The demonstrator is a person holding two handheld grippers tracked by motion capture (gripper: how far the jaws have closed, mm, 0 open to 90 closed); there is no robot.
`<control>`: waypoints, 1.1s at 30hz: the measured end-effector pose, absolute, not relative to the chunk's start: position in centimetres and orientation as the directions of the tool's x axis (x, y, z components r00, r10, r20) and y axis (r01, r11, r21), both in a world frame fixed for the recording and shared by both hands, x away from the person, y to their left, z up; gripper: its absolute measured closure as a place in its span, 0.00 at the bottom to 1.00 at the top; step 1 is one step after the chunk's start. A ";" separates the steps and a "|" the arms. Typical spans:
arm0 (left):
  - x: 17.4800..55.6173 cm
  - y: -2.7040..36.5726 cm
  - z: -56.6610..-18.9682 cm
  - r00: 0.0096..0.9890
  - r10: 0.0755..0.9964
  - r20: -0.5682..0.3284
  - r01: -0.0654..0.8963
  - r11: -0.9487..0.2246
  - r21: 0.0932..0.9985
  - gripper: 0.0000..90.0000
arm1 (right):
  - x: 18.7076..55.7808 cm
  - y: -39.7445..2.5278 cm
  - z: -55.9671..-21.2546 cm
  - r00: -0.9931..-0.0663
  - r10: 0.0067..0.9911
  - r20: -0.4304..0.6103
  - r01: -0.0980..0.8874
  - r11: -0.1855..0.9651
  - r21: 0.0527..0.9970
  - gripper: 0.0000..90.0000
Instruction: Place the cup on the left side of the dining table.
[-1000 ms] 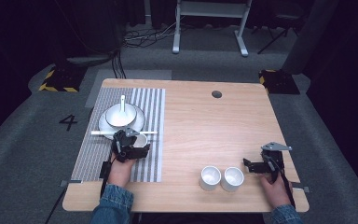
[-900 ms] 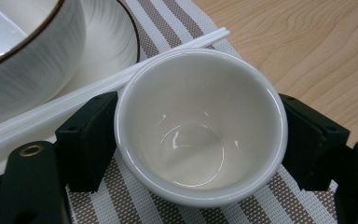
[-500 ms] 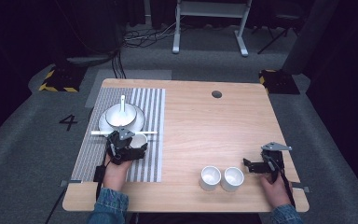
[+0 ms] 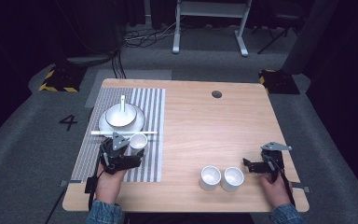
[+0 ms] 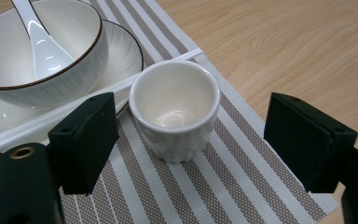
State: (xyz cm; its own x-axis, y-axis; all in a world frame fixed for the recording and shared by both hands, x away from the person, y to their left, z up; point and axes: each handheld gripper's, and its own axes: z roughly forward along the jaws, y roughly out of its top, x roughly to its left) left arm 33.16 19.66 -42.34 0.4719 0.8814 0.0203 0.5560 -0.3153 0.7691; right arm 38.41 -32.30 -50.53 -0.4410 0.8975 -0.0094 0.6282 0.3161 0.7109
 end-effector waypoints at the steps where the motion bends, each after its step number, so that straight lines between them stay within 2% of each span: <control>1: 33.0 19.7 -42.3 0.477 0.879 0.020 0.555 -0.319 0.768 0.20 | 38.4 -32.3 -50.5 -0.441 0.897 -0.010 0.628 0.316 0.711 0.01; 18: 30.1 20.8 -41.7 0.522 0.853 0.004 0.563 -0.349 0.749 0.20 | 38.4 -32.3 -50.5 -0.443 0.897 -0.010 0.627 0.318 0.711 0.01; 33: 28.3 21.9 -43.0 0.541 0.841 0.001 0.596 -0.385 0.705 0.20 | 38.4 -32.3 -50.5 -0.443 0.896 -0.008 0.628 0.317 0.711 0.00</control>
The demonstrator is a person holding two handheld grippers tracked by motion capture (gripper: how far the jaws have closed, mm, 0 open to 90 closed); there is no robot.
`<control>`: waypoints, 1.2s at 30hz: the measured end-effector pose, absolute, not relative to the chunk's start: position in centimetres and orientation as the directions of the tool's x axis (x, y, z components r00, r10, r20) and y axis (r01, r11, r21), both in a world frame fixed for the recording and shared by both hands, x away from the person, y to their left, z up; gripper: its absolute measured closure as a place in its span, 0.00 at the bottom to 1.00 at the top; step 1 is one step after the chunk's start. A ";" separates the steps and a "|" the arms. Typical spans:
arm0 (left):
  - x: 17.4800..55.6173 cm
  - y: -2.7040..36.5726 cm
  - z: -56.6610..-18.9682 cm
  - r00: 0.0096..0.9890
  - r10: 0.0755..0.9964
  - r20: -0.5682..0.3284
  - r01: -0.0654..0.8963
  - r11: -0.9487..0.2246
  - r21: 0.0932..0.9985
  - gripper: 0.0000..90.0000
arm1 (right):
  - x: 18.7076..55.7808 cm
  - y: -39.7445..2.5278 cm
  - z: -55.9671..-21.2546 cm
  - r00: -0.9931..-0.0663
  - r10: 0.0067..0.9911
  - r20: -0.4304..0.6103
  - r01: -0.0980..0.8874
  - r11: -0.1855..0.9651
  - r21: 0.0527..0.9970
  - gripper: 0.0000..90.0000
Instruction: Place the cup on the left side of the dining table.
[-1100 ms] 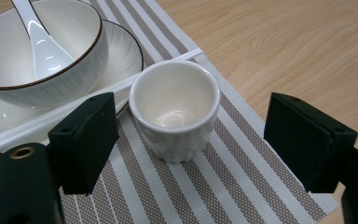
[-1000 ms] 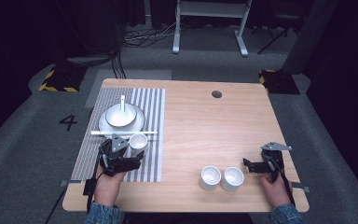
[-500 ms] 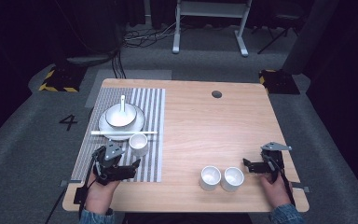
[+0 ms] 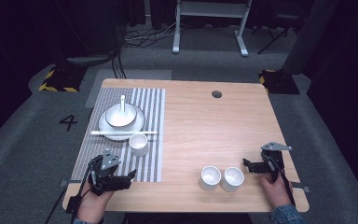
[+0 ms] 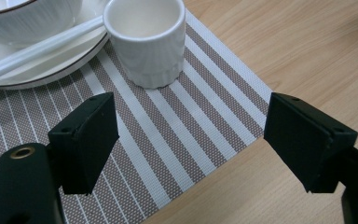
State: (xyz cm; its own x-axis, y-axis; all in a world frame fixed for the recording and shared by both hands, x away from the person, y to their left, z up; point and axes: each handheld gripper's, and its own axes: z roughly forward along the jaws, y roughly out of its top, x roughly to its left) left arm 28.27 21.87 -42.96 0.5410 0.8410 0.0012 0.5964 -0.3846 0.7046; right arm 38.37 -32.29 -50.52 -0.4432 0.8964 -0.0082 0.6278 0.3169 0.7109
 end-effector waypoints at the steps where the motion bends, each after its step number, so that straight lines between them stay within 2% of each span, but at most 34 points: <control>1: 28.2 22.0 -43.1 0.541 0.841 -0.001 0.599 -0.385 0.702 0.20 | 38.4 -32.3 -50.5 -0.443 0.896 -0.008 0.628 0.317 0.711 0.01; 13: 27.9 23.0 -45.3 0.500 0.866 0.002 0.625 -0.363 0.691 0.17 | 38.4 -32.3 -50.5 -0.444 0.896 -0.009 0.627 0.318 0.711 0.01; 25: 28.0 23.7 -47.4 0.503 0.864 0.013 0.646 -0.387 0.658 0.17 | 38.4 -32.3 -50.5 -0.444 0.896 -0.008 0.628 0.317 0.711 0.01; 29: 28.1 23.4 -48.1 0.482 0.875 0.047 0.663 -0.399 0.634 0.17 | 38.3 -32.3 -50.5 -0.446 0.895 -0.009 0.627 0.319 0.711 0.01; 36: 28.5 23.0 -49.1 0.490 0.870 0.049 0.690 -0.422 0.588 0.18 | 38.3 -32.3 -50.5 -0.446 0.895 -0.009 0.626 0.319 0.712 0.01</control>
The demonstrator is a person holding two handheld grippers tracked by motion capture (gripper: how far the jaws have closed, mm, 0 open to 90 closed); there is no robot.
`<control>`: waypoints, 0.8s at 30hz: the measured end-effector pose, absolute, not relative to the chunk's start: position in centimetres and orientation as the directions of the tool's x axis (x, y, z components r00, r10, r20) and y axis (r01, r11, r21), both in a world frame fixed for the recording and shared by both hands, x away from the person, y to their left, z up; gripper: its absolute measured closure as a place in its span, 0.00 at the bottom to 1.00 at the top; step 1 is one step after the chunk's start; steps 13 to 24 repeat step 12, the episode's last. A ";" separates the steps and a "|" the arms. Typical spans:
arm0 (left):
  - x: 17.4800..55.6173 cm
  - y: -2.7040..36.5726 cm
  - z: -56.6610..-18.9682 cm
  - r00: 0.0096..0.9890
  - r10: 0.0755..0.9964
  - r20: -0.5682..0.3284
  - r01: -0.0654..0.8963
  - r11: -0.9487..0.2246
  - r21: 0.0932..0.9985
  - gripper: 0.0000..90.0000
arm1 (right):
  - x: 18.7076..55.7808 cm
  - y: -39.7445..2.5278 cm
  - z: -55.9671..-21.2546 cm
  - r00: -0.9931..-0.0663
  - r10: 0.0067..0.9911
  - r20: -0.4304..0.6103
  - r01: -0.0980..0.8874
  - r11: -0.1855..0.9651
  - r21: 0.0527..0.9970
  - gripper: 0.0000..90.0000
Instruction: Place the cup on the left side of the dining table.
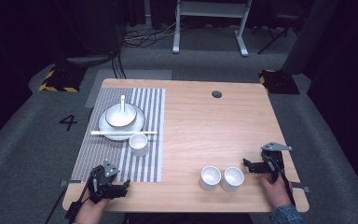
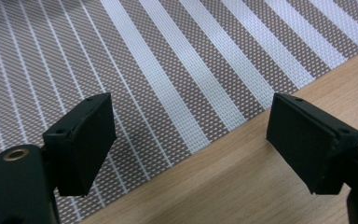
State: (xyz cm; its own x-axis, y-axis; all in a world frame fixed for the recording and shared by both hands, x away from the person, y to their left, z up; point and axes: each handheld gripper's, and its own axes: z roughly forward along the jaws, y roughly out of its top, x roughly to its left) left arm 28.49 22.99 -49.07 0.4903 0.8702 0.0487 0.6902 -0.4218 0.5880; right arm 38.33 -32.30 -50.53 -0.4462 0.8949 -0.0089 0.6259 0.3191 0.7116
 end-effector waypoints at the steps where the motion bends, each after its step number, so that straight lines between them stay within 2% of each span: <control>1: 28.5 23.0 -49.2 0.493 0.869 0.029 0.690 -0.411 0.596 0.17 | 38.3 -32.3 -50.5 -0.446 0.895 -0.008 0.626 0.319 0.711 0.01; 7: 28.7 23.2 -49.8 0.482 0.876 -0.021 0.688 -0.363 0.628 0.14 | 38.3 -32.3 -50.5 -0.446 0.895 -0.008 0.626 0.319 0.712 0.01; 11: 28.6 23.3 -50.5 0.503 0.864 -0.016 0.648 -0.365 0.668 0.03 | 38.3 -32.3 -50.5 -0.446 0.895 -0.008 0.626 0.319 0.712 0.01; 24: 28.6 23.2 -50.5 0.503 0.864 -0.018 0.651 -0.364 0.666 0.02 | 38.3 -32.3 -50.5 -0.447 0.895 -0.008 0.626 0.319 0.712 0.01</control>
